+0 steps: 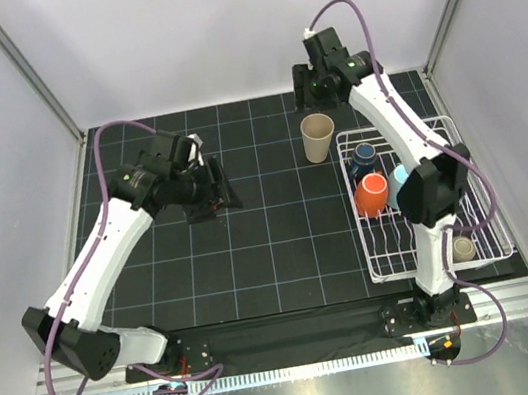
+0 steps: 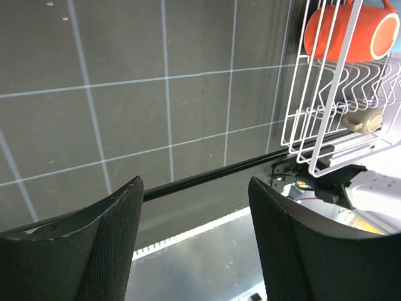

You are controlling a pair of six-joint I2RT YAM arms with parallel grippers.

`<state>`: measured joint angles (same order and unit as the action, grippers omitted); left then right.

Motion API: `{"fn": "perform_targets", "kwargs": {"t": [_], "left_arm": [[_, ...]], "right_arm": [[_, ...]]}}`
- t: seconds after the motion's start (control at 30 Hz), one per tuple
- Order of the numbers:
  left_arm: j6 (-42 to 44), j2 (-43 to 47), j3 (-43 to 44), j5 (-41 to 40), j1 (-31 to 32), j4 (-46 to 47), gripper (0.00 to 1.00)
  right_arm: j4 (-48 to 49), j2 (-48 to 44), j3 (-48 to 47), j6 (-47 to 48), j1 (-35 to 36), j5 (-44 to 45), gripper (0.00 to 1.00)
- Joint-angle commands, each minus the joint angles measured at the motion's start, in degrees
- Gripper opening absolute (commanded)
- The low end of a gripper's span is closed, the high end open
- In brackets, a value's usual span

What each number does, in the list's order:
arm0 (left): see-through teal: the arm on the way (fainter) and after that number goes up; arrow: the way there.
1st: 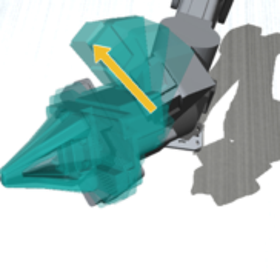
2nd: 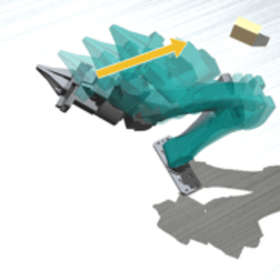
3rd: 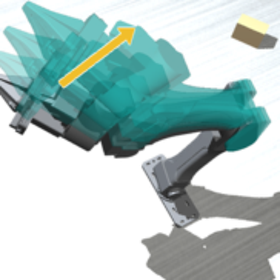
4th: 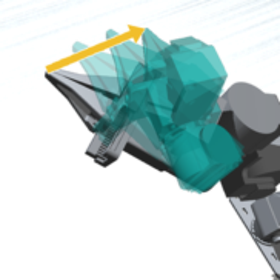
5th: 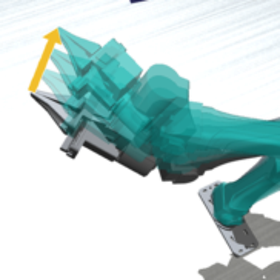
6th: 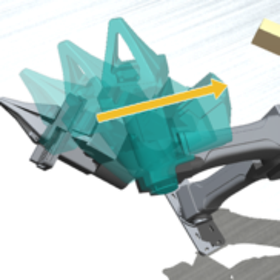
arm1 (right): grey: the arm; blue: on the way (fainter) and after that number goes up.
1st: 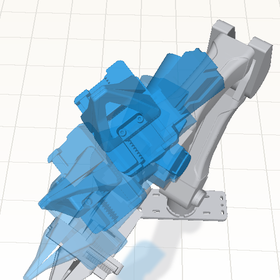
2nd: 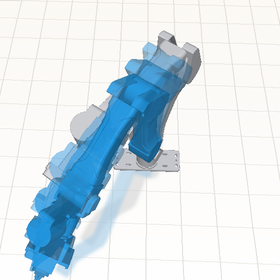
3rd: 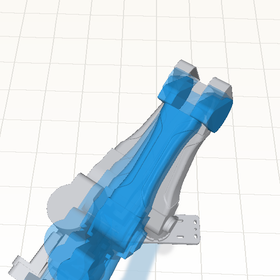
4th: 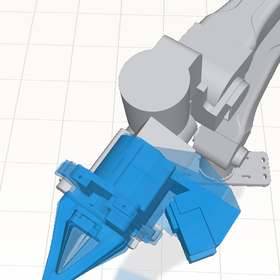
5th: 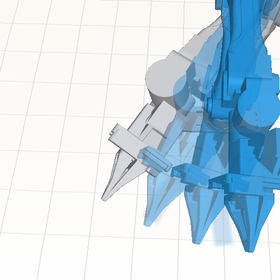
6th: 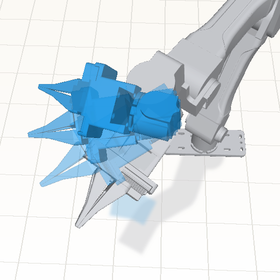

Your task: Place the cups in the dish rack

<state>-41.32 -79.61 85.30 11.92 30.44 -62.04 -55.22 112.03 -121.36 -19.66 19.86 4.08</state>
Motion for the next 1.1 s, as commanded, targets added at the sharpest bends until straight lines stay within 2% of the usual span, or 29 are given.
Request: {"fn": "perform_targets", "kwargs": {"t": [0.0,0.37,0.47,0.67,0.83,1.07], "left_arm": [[2.6,4.5,-0.8,-3.1,-1.0,-3.3,0.67],[3.7,6.1,-2.0,-3.7,-3.7,-4.8,0.68],[3.9,5.8,-2.0,-3.7,-4.0,-4.9,0.68],[4.1,5.2,-1.7,-3.1,-4.6,-4.7,0.68],[4.6,4.3,-1.4,-2.4,-4.7,-4.7,0.68],[5.5,3.5,-0.5,-1.9,-5.3,-5.1,0.68]], "right_arm": [[2.4,3.4,-5.3,4.8,0.6,0.0,0.63],[1.7,12.2,-5.5,8.0,4.9,3.6,0.51],[1.0,14.1,-5.7,8.1,5.4,4.7,0.42],[0.2,15.6,-5.2,9.3,5.6,6.9,0.41],[0.6,12.6,-5.6,10.3,6.4,5.2,0.40],[1.7,7.1,-4.9,8.4,6.7,2.7,0.48]]}}
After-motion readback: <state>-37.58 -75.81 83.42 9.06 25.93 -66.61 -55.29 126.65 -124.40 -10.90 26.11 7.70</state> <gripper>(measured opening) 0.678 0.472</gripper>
